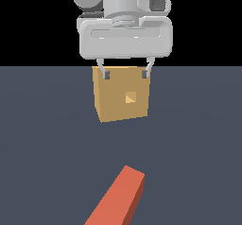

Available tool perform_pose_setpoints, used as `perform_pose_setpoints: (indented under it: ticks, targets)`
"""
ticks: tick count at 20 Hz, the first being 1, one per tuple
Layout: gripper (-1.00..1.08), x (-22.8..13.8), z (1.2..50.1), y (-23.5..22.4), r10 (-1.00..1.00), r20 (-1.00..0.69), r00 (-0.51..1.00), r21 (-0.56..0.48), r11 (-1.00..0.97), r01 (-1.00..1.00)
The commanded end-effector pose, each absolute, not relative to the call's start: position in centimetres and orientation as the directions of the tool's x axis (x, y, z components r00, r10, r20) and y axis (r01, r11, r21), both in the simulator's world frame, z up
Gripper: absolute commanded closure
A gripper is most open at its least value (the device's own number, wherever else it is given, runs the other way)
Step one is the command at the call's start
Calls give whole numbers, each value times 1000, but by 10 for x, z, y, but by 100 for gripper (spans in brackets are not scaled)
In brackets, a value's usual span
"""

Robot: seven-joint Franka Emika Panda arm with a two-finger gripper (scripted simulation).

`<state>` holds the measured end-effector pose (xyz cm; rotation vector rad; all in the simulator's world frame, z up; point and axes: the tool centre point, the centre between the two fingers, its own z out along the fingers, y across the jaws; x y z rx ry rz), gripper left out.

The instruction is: Insert the peg into the horizontal hole in a box.

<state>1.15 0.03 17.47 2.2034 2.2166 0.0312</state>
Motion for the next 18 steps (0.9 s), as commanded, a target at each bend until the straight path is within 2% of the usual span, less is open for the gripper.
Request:
perform_pose_setpoints:
  ticks: [1, 5, 9, 18]
  targets:
    - [-92, 11, 175, 0, 1000, 3, -6, 25, 6, 1000]
    - [-92, 12, 170, -12, 1000, 2, 17, 24, -17, 1000]
    - [-92, 12, 156, -48, 996, 2, 86, 21, -86, 996]
    - [-92, -15, 101, -192, 933, -1, 359, 9, -359, 933]
